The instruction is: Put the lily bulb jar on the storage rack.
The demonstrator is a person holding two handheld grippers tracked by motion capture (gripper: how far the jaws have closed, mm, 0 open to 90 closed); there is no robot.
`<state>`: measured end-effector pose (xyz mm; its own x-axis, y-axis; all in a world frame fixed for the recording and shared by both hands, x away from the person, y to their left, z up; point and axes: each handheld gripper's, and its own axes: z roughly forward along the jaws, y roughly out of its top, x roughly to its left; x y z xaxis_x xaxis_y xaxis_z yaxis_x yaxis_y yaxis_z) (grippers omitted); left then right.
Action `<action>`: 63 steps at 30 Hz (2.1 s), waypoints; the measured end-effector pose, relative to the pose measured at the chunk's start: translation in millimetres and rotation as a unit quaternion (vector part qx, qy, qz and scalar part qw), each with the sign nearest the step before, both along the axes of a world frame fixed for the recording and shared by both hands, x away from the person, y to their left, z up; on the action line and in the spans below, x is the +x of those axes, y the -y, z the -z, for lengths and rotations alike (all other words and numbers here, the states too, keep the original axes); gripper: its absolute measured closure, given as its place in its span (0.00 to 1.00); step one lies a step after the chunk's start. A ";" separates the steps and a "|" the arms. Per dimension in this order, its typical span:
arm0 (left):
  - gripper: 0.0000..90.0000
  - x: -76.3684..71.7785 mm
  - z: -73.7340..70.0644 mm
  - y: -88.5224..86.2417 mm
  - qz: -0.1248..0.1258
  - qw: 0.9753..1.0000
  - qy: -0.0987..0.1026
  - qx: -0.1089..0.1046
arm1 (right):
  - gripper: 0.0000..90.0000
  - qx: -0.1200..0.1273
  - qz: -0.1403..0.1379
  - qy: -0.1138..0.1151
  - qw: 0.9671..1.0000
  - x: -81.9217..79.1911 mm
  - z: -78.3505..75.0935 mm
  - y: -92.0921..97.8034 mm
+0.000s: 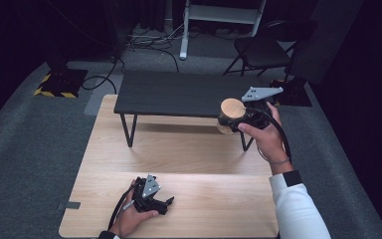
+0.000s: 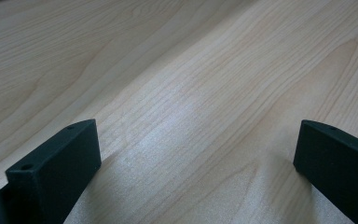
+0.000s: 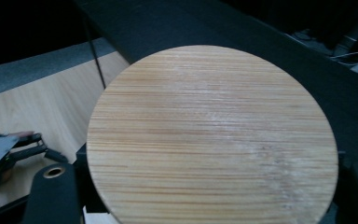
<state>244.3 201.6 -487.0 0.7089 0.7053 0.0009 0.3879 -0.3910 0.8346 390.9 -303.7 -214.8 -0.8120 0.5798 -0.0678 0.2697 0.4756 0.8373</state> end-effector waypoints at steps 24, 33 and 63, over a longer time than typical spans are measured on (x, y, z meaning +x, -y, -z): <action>0.01 0.5 -0.5 0.1 -0.001 1.000 0.001 0.003 | 0.28 -0.008 0.087 0.000 0.996 45.9 -3.5 -21.6; 0.01 0.3 0.0 0.2 -0.001 1.000 0.001 0.001 | 0.28 -0.013 0.095 0.002 0.995 52.1 3.7 -27.7; 0.00 0.5 -0.2 0.1 -0.001 1.000 0.001 0.001 | 0.05 0.019 0.123 0.001 0.992 40.6 5.7 -7.2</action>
